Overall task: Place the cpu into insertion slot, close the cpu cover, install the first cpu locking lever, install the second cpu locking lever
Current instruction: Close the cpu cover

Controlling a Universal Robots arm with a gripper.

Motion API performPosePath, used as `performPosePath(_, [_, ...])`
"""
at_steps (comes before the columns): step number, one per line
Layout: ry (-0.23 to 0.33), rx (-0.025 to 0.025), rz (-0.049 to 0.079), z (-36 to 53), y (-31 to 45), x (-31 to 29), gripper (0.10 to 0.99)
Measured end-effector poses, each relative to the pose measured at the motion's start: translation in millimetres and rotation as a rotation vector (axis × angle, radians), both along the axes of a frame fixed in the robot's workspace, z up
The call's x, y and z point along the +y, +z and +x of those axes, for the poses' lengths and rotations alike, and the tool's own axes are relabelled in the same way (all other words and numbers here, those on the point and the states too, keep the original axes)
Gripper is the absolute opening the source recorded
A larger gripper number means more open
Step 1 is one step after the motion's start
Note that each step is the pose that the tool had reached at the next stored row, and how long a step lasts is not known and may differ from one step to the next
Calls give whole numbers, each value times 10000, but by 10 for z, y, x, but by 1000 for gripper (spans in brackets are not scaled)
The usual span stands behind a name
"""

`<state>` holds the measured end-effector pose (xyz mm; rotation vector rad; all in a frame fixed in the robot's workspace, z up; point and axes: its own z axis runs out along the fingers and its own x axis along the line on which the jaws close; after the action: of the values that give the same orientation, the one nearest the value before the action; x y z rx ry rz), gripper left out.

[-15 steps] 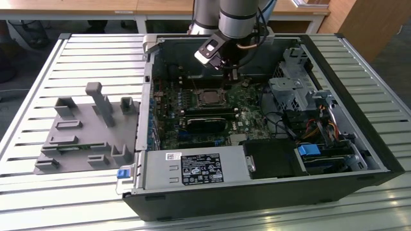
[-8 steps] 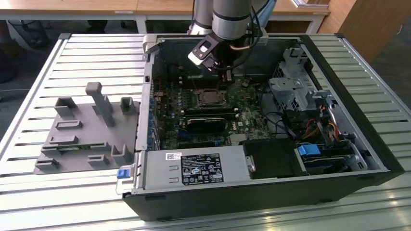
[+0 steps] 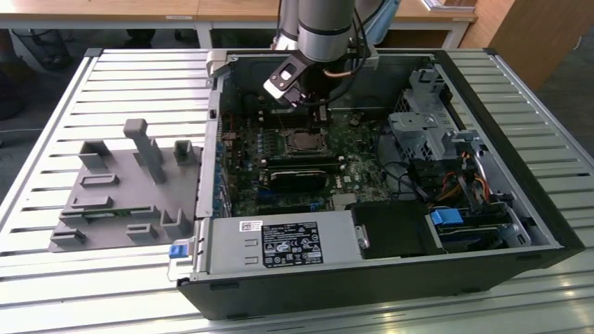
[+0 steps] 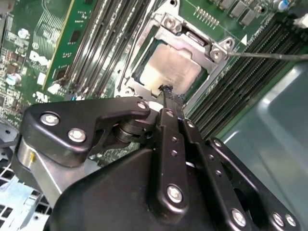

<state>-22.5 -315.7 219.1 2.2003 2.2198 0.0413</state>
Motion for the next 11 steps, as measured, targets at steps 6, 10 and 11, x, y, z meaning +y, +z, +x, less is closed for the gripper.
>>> performPosePath(6, [-1, 1, 0, -150, -47, -1, 106])
performPosePath(10, [0, 0, -1, -233, -74, -1, 106])
performPosePath(11, [-1, 1, -5, -248, -83, -1, 106])
